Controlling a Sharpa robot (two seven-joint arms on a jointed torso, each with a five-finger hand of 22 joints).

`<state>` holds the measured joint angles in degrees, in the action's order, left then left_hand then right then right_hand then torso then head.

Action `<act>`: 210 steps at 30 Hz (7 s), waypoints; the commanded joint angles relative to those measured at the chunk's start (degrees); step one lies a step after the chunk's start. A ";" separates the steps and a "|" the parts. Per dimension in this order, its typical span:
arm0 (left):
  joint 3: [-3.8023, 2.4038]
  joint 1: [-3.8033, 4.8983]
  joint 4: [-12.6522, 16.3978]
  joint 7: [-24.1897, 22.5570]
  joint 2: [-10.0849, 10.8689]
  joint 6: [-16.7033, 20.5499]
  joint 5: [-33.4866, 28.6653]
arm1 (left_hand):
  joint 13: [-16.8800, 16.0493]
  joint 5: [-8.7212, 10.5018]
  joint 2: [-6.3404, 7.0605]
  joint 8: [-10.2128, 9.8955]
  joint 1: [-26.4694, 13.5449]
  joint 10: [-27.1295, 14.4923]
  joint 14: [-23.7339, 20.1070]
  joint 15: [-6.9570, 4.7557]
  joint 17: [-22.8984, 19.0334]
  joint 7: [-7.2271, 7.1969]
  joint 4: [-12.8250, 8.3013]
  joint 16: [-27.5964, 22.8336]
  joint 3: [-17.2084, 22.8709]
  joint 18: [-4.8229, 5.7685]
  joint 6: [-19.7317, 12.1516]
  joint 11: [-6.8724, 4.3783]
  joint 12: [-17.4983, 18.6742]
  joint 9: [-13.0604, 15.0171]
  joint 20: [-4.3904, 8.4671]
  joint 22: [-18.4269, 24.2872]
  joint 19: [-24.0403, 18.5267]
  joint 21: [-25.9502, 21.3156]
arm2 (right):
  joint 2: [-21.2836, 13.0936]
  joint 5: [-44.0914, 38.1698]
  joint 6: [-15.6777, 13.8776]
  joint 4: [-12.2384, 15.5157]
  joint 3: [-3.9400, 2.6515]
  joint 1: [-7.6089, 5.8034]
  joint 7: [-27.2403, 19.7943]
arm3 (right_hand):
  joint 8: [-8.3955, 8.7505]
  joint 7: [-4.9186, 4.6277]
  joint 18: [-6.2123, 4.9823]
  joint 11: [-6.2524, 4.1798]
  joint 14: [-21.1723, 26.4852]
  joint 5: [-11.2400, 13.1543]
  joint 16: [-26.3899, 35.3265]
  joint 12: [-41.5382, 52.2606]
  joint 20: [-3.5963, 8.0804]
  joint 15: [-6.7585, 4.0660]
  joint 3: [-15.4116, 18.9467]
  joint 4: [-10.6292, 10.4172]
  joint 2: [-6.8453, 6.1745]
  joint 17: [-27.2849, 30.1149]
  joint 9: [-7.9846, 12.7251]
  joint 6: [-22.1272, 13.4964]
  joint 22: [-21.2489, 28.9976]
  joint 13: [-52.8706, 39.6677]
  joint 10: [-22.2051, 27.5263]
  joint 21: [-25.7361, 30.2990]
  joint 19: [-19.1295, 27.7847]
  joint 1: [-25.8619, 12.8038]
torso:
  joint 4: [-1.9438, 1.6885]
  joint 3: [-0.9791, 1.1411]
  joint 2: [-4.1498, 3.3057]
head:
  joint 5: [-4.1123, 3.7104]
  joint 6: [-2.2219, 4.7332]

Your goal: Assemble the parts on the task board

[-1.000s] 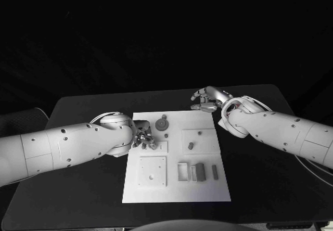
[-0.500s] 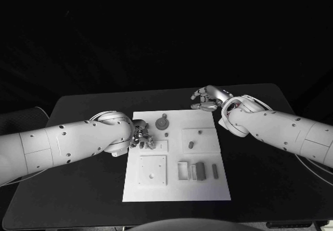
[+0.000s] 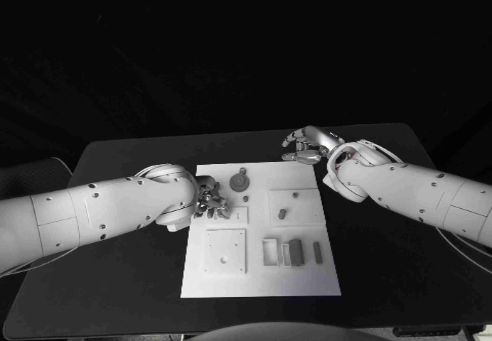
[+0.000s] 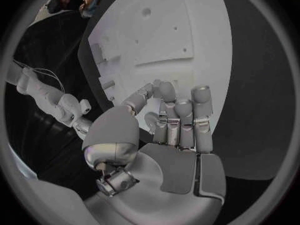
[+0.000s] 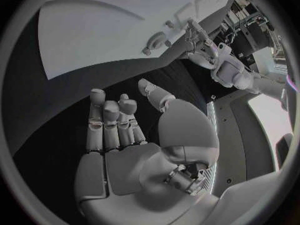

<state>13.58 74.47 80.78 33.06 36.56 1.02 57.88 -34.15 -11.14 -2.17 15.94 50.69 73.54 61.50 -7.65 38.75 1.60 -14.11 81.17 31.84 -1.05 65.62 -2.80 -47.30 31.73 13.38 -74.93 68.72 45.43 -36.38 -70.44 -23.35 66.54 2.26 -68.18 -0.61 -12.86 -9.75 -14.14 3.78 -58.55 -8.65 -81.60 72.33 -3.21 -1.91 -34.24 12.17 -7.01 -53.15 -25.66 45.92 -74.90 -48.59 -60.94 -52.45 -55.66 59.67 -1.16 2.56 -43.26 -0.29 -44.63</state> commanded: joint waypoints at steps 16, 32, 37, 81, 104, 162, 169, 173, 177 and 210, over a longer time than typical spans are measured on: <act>0.01 -0.02 -0.36 -0.18 -0.77 0.17 -0.30 | -0.28 -3.81 -0.23 3.02 -0.42 1.95 2.69 -2.63 0.19 0.05 -2.16 0.52 2.31 -2.21 2.67 -1.75 -0.61 2.79 1.41 -1.20 1.24 0.49 | 0.02 -0.22 0.74 0.00 -0.02 0.02 -0.14 | -0.24 -0.43 -0.86 -0.12 -0.15 -0.43 -0.22 0.21 -0.07 -0.42 -0.12 -0.07 0.03 0.09 0.11 0.13 -0.44 0.08 0.39 0.31 0.38 0.26 | -0.02 0.01 0.00 | -0.17 -0.06; 0.01 -0.05 -1.10 0.16 -1.64 -1.25 0.89 | -0.48 -3.64 0.48 3.38 -0.83 2.22 2.98 -2.80 0.34 -0.14 -2.03 1.01 2.58 -2.19 3.01 -1.92 -1.13 2.92 1.51 -1.17 1.53 0.97 | -0.02 -0.22 0.73 0.06 -0.02 0.02 -0.19 | -0.25 -0.44 -0.86 -0.11 -0.14 -0.53 -0.22 0.23 -0.08 -0.41 -0.11 -0.08 0.02 0.10 0.12 0.13 -0.44 0.10 0.39 0.31 0.38 0.25 | 0.01 0.00 0.00 | -0.24 -0.34; 0.02 -0.05 -1.13 0.26 -1.76 -1.69 1.67 | -0.57 -3.57 0.80 3.56 -0.97 2.34 3.10 -2.87 0.40 -0.23 -1.90 1.22 2.60 -2.20 3.20 -2.01 -1.35 2.98 1.55 -1.15 1.66 1.14 | -0.04 -0.22 0.74 0.12 -0.02 0.02 -0.19 | -0.25 -0.44 -0.86 -0.11 -0.14 -0.55 -0.22 0.23 -0.09 -0.41 -0.10 -0.10 0.02 0.11 0.13 0.13 -0.44 0.11 0.39 0.31 0.38 0.22 | 0.01 0.03 -0.01 | -0.26 -0.45; 0.02 -0.05 -1.01 1.06 -1.96 -3.21 4.81 | -1.02 -3.31 2.06 4.77 -1.68 3.22 4.14 -3.51 0.67 -0.87 -0.68 2.38 2.63 -2.17 4.28 -2.63 -2.80 3.36 1.68 -1.11 2.85 2.51 | -0.05 -0.22 0.79 0.28 -0.02 0.02 -0.21 | -0.29 -0.45 -0.86 -0.10 -0.12 -0.67 -0.24 0.28 -0.12 -0.40 -0.06 -0.26 0.02 0.14 0.18 0.14 -0.44 0.18 0.41 0.32 0.38 0.09 | 0.03 0.03 -0.03 | -0.06 -0.89; 0.01 -0.05 -1.37 0.69 -2.07 -3.27 4.34 | -0.90 -0.03 5.49 5.34 -5.83 2.78 3.70 -3.56 0.58 -0.90 1.75 2.58 -2.03 -2.41 3.71 -2.66 -3.19 3.39 1.80 -0.93 2.22 2.80 | -0.17 -0.09 0.83 0.19 -0.02 0.02 0.02 | -0.15 -0.55 -0.86 0.00 -0.05 -0.29 -0.23 0.32 -0.20 -0.31 0.27 -1.53 -0.41 0.22 0.39 -0.22 -0.40 0.35 0.53 0.40 0.42 -1.10 | -0.02 -0.05 -0.01 | -0.16 -1.02; 0.02 -0.21 -0.01 -1.22 -2.39 -1.95 7.61 | -0.52 4.57 0.98 5.89 0.76 2.78 3.84 -3.61 0.41 -0.91 -1.32 2.84 -0.72 -2.51 3.48 -2.68 -3.59 3.26 1.73 -0.88 2.26 3.22 | -0.30 0.26 1.14 0.21 -0.01 0.02 -0.08 | -0.28 -0.53 -0.86 -0.02 -0.03 -0.16 -0.30 0.45 -0.17 -0.32 0.39 -2.31 -0.41 0.25 0.46 -0.11 -0.42 0.44 0.56 0.41 0.43 -1.61 | -0.03 -0.02 0.00 | -0.34 -1.49; 0.02 -0.28 0.11 -1.07 -2.44 -1.69 8.35 | -0.50 4.69 0.78 5.91 0.75 2.80 3.86 -3.60 0.40 -0.90 -1.25 2.85 -0.76 -2.48 3.50 -2.68 -3.60 3.25 1.70 -0.88 2.27 3.23 | -0.30 0.26 1.13 0.22 -0.01 0.02 -0.11 | -0.27 -0.53 -0.86 -0.02 -0.02 -0.15 -0.31 0.46 -0.16 -0.32 0.41 -2.36 -0.45 0.25 0.47 -0.13 -0.42 0.45 0.57 0.41 0.44 -1.64 | -0.02 0.00 -0.01 | -0.28 -1.49; 0.02 -0.28 0.19 -0.88 -2.47 -1.53 8.78 | -0.49 4.71 0.67 5.93 0.74 2.82 3.87 -3.60 0.40 -0.91 -1.21 2.85 -0.78 -2.47 3.51 -2.68 -3.61 3.25 1.69 -0.88 2.28 3.24 | -0.30 0.28 1.16 0.23 -0.01 0.02 -0.12 | -0.27 -0.53 -0.86 -0.02 -0.02 -0.15 -0.31 0.46 -0.16 -0.32 0.42 -2.39 -0.45 0.25 0.47 -0.14 -0.42 0.45 0.57 0.41 0.44 -1.66 | 0.00 0.02 0.00 | -0.32 -1.57; 0.02 -0.29 0.16 -0.90 -2.51 -1.54 9.61 | -0.48 4.72 0.63 5.95 0.71 2.85 3.91 -3.60 0.39 -0.92 -1.19 2.86 -0.82 -2.46 3.55 -2.69 -3.62 3.25 1.67 -0.88 2.30 3.25 | -0.32 0.30 1.14 0.25 -0.01 0.02 -0.11 | -0.27 -0.53 -0.86 -0.02 -0.02 -0.15 -0.31 0.47 -0.16 -0.32 0.42 -2.41 -0.45 0.25 0.48 -0.14 -0.42 0.46 0.57 0.41 0.44 -1.68 | 0.00 0.00 -0.01 | -0.35 -1.59; 0.01 -0.34 0.09 -1.23 -2.28 -3.39 9.48 | -0.08 5.23 8.58 6.31 -2.90 3.22 4.26 -3.85 0.24 -1.19 3.86 2.97 -2.50 -2.67 3.93 -2.95 -3.88 2.89 1.68 -0.71 2.68 3.16 | -0.19 0.30 1.30 0.06 -0.01 0.05 -0.16 | -0.32 -0.54 -0.86 -0.01 0.04 -1.95 -0.36 0.56 -0.10 -0.32 0.42 -2.53 -0.58 0.28 0.56 -0.20 -0.47 0.55 0.64 0.39 0.50 -1.64 | -0.02 -0.03 0.01 | -0.36 -1.68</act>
<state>13.62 74.14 80.73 32.63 34.33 -1.61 67.50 -34.29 -6.21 6.35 21.96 48.11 76.57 65.92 -11.09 39.06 0.35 -10.51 83.81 29.38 -1.36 69.25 -5.44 -50.80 34.70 15.03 -74.91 71.37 48.57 -36.61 -70.00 -22.76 66.58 2.26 -68.15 -0.47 -12.86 -9.79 -14.10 3.68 -58.67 -10.43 -81.60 72.55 -3.40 -1.81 -33.76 9.95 -7.53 -52.95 -25.17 45.69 -74.90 -48.11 -60.63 -52.25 -55.46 58.68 -1.17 2.50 -43.26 -0.65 -46.28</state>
